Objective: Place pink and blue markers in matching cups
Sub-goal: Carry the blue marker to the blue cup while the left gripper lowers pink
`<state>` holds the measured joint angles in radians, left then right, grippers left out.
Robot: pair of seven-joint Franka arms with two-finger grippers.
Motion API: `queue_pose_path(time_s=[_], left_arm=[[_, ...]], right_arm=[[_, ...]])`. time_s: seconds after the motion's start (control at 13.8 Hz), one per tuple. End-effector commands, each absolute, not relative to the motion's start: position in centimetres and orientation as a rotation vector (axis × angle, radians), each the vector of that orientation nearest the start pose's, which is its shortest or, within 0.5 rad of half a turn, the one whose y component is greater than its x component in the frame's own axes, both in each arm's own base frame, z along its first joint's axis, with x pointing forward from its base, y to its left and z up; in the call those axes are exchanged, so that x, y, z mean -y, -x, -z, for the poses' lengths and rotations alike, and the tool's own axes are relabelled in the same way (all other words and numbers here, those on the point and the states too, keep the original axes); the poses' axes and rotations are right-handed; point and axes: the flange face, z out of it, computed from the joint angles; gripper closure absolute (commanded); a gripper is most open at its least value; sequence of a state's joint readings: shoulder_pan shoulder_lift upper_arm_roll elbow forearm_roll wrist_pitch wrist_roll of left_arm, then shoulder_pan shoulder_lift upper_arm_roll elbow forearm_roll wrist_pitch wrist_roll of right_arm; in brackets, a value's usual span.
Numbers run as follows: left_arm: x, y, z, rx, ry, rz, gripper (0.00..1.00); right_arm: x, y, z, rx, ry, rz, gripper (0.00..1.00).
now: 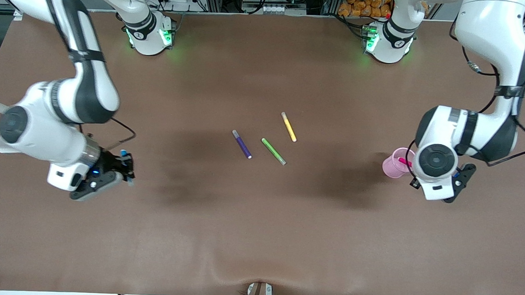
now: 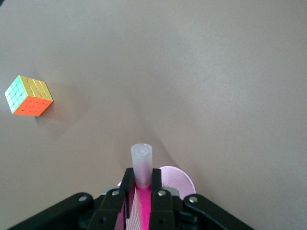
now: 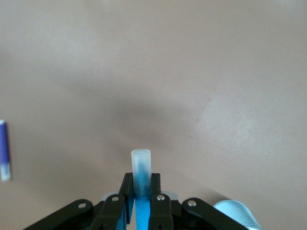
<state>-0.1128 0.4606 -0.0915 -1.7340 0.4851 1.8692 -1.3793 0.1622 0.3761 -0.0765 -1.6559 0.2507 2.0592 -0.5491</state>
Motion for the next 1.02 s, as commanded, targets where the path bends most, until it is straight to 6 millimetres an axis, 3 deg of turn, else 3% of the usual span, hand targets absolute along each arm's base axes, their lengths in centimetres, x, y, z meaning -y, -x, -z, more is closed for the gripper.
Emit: queue_pose_path(time_s=[0.0, 0.36, 0.8, 0.94], left_arm=[[9.1, -61.6, -29.5, 1.212, 2.332, 0.129, 1.00], [9.2, -61.2, -28.8, 1.209, 2.320, 0.120, 1.00], [10.2, -61.2, -28.0, 1.204, 2.319, 0.120, 1.00], [10.4, -61.3, -27.8, 1.204, 2.319, 0.119, 0.91]], right_arm=[[-3.6, -65.3, -41.1, 0.906, 2.746, 0.143, 1.00], [2.0, -62.2, -40.1, 1.072, 2.570, 0.228, 1.00], [4.4, -62.1, -38.7, 1.307, 2.386, 0.385, 1.00], [5.4, -62.4, -37.3, 1.387, 2.280, 0.480, 1.00]])
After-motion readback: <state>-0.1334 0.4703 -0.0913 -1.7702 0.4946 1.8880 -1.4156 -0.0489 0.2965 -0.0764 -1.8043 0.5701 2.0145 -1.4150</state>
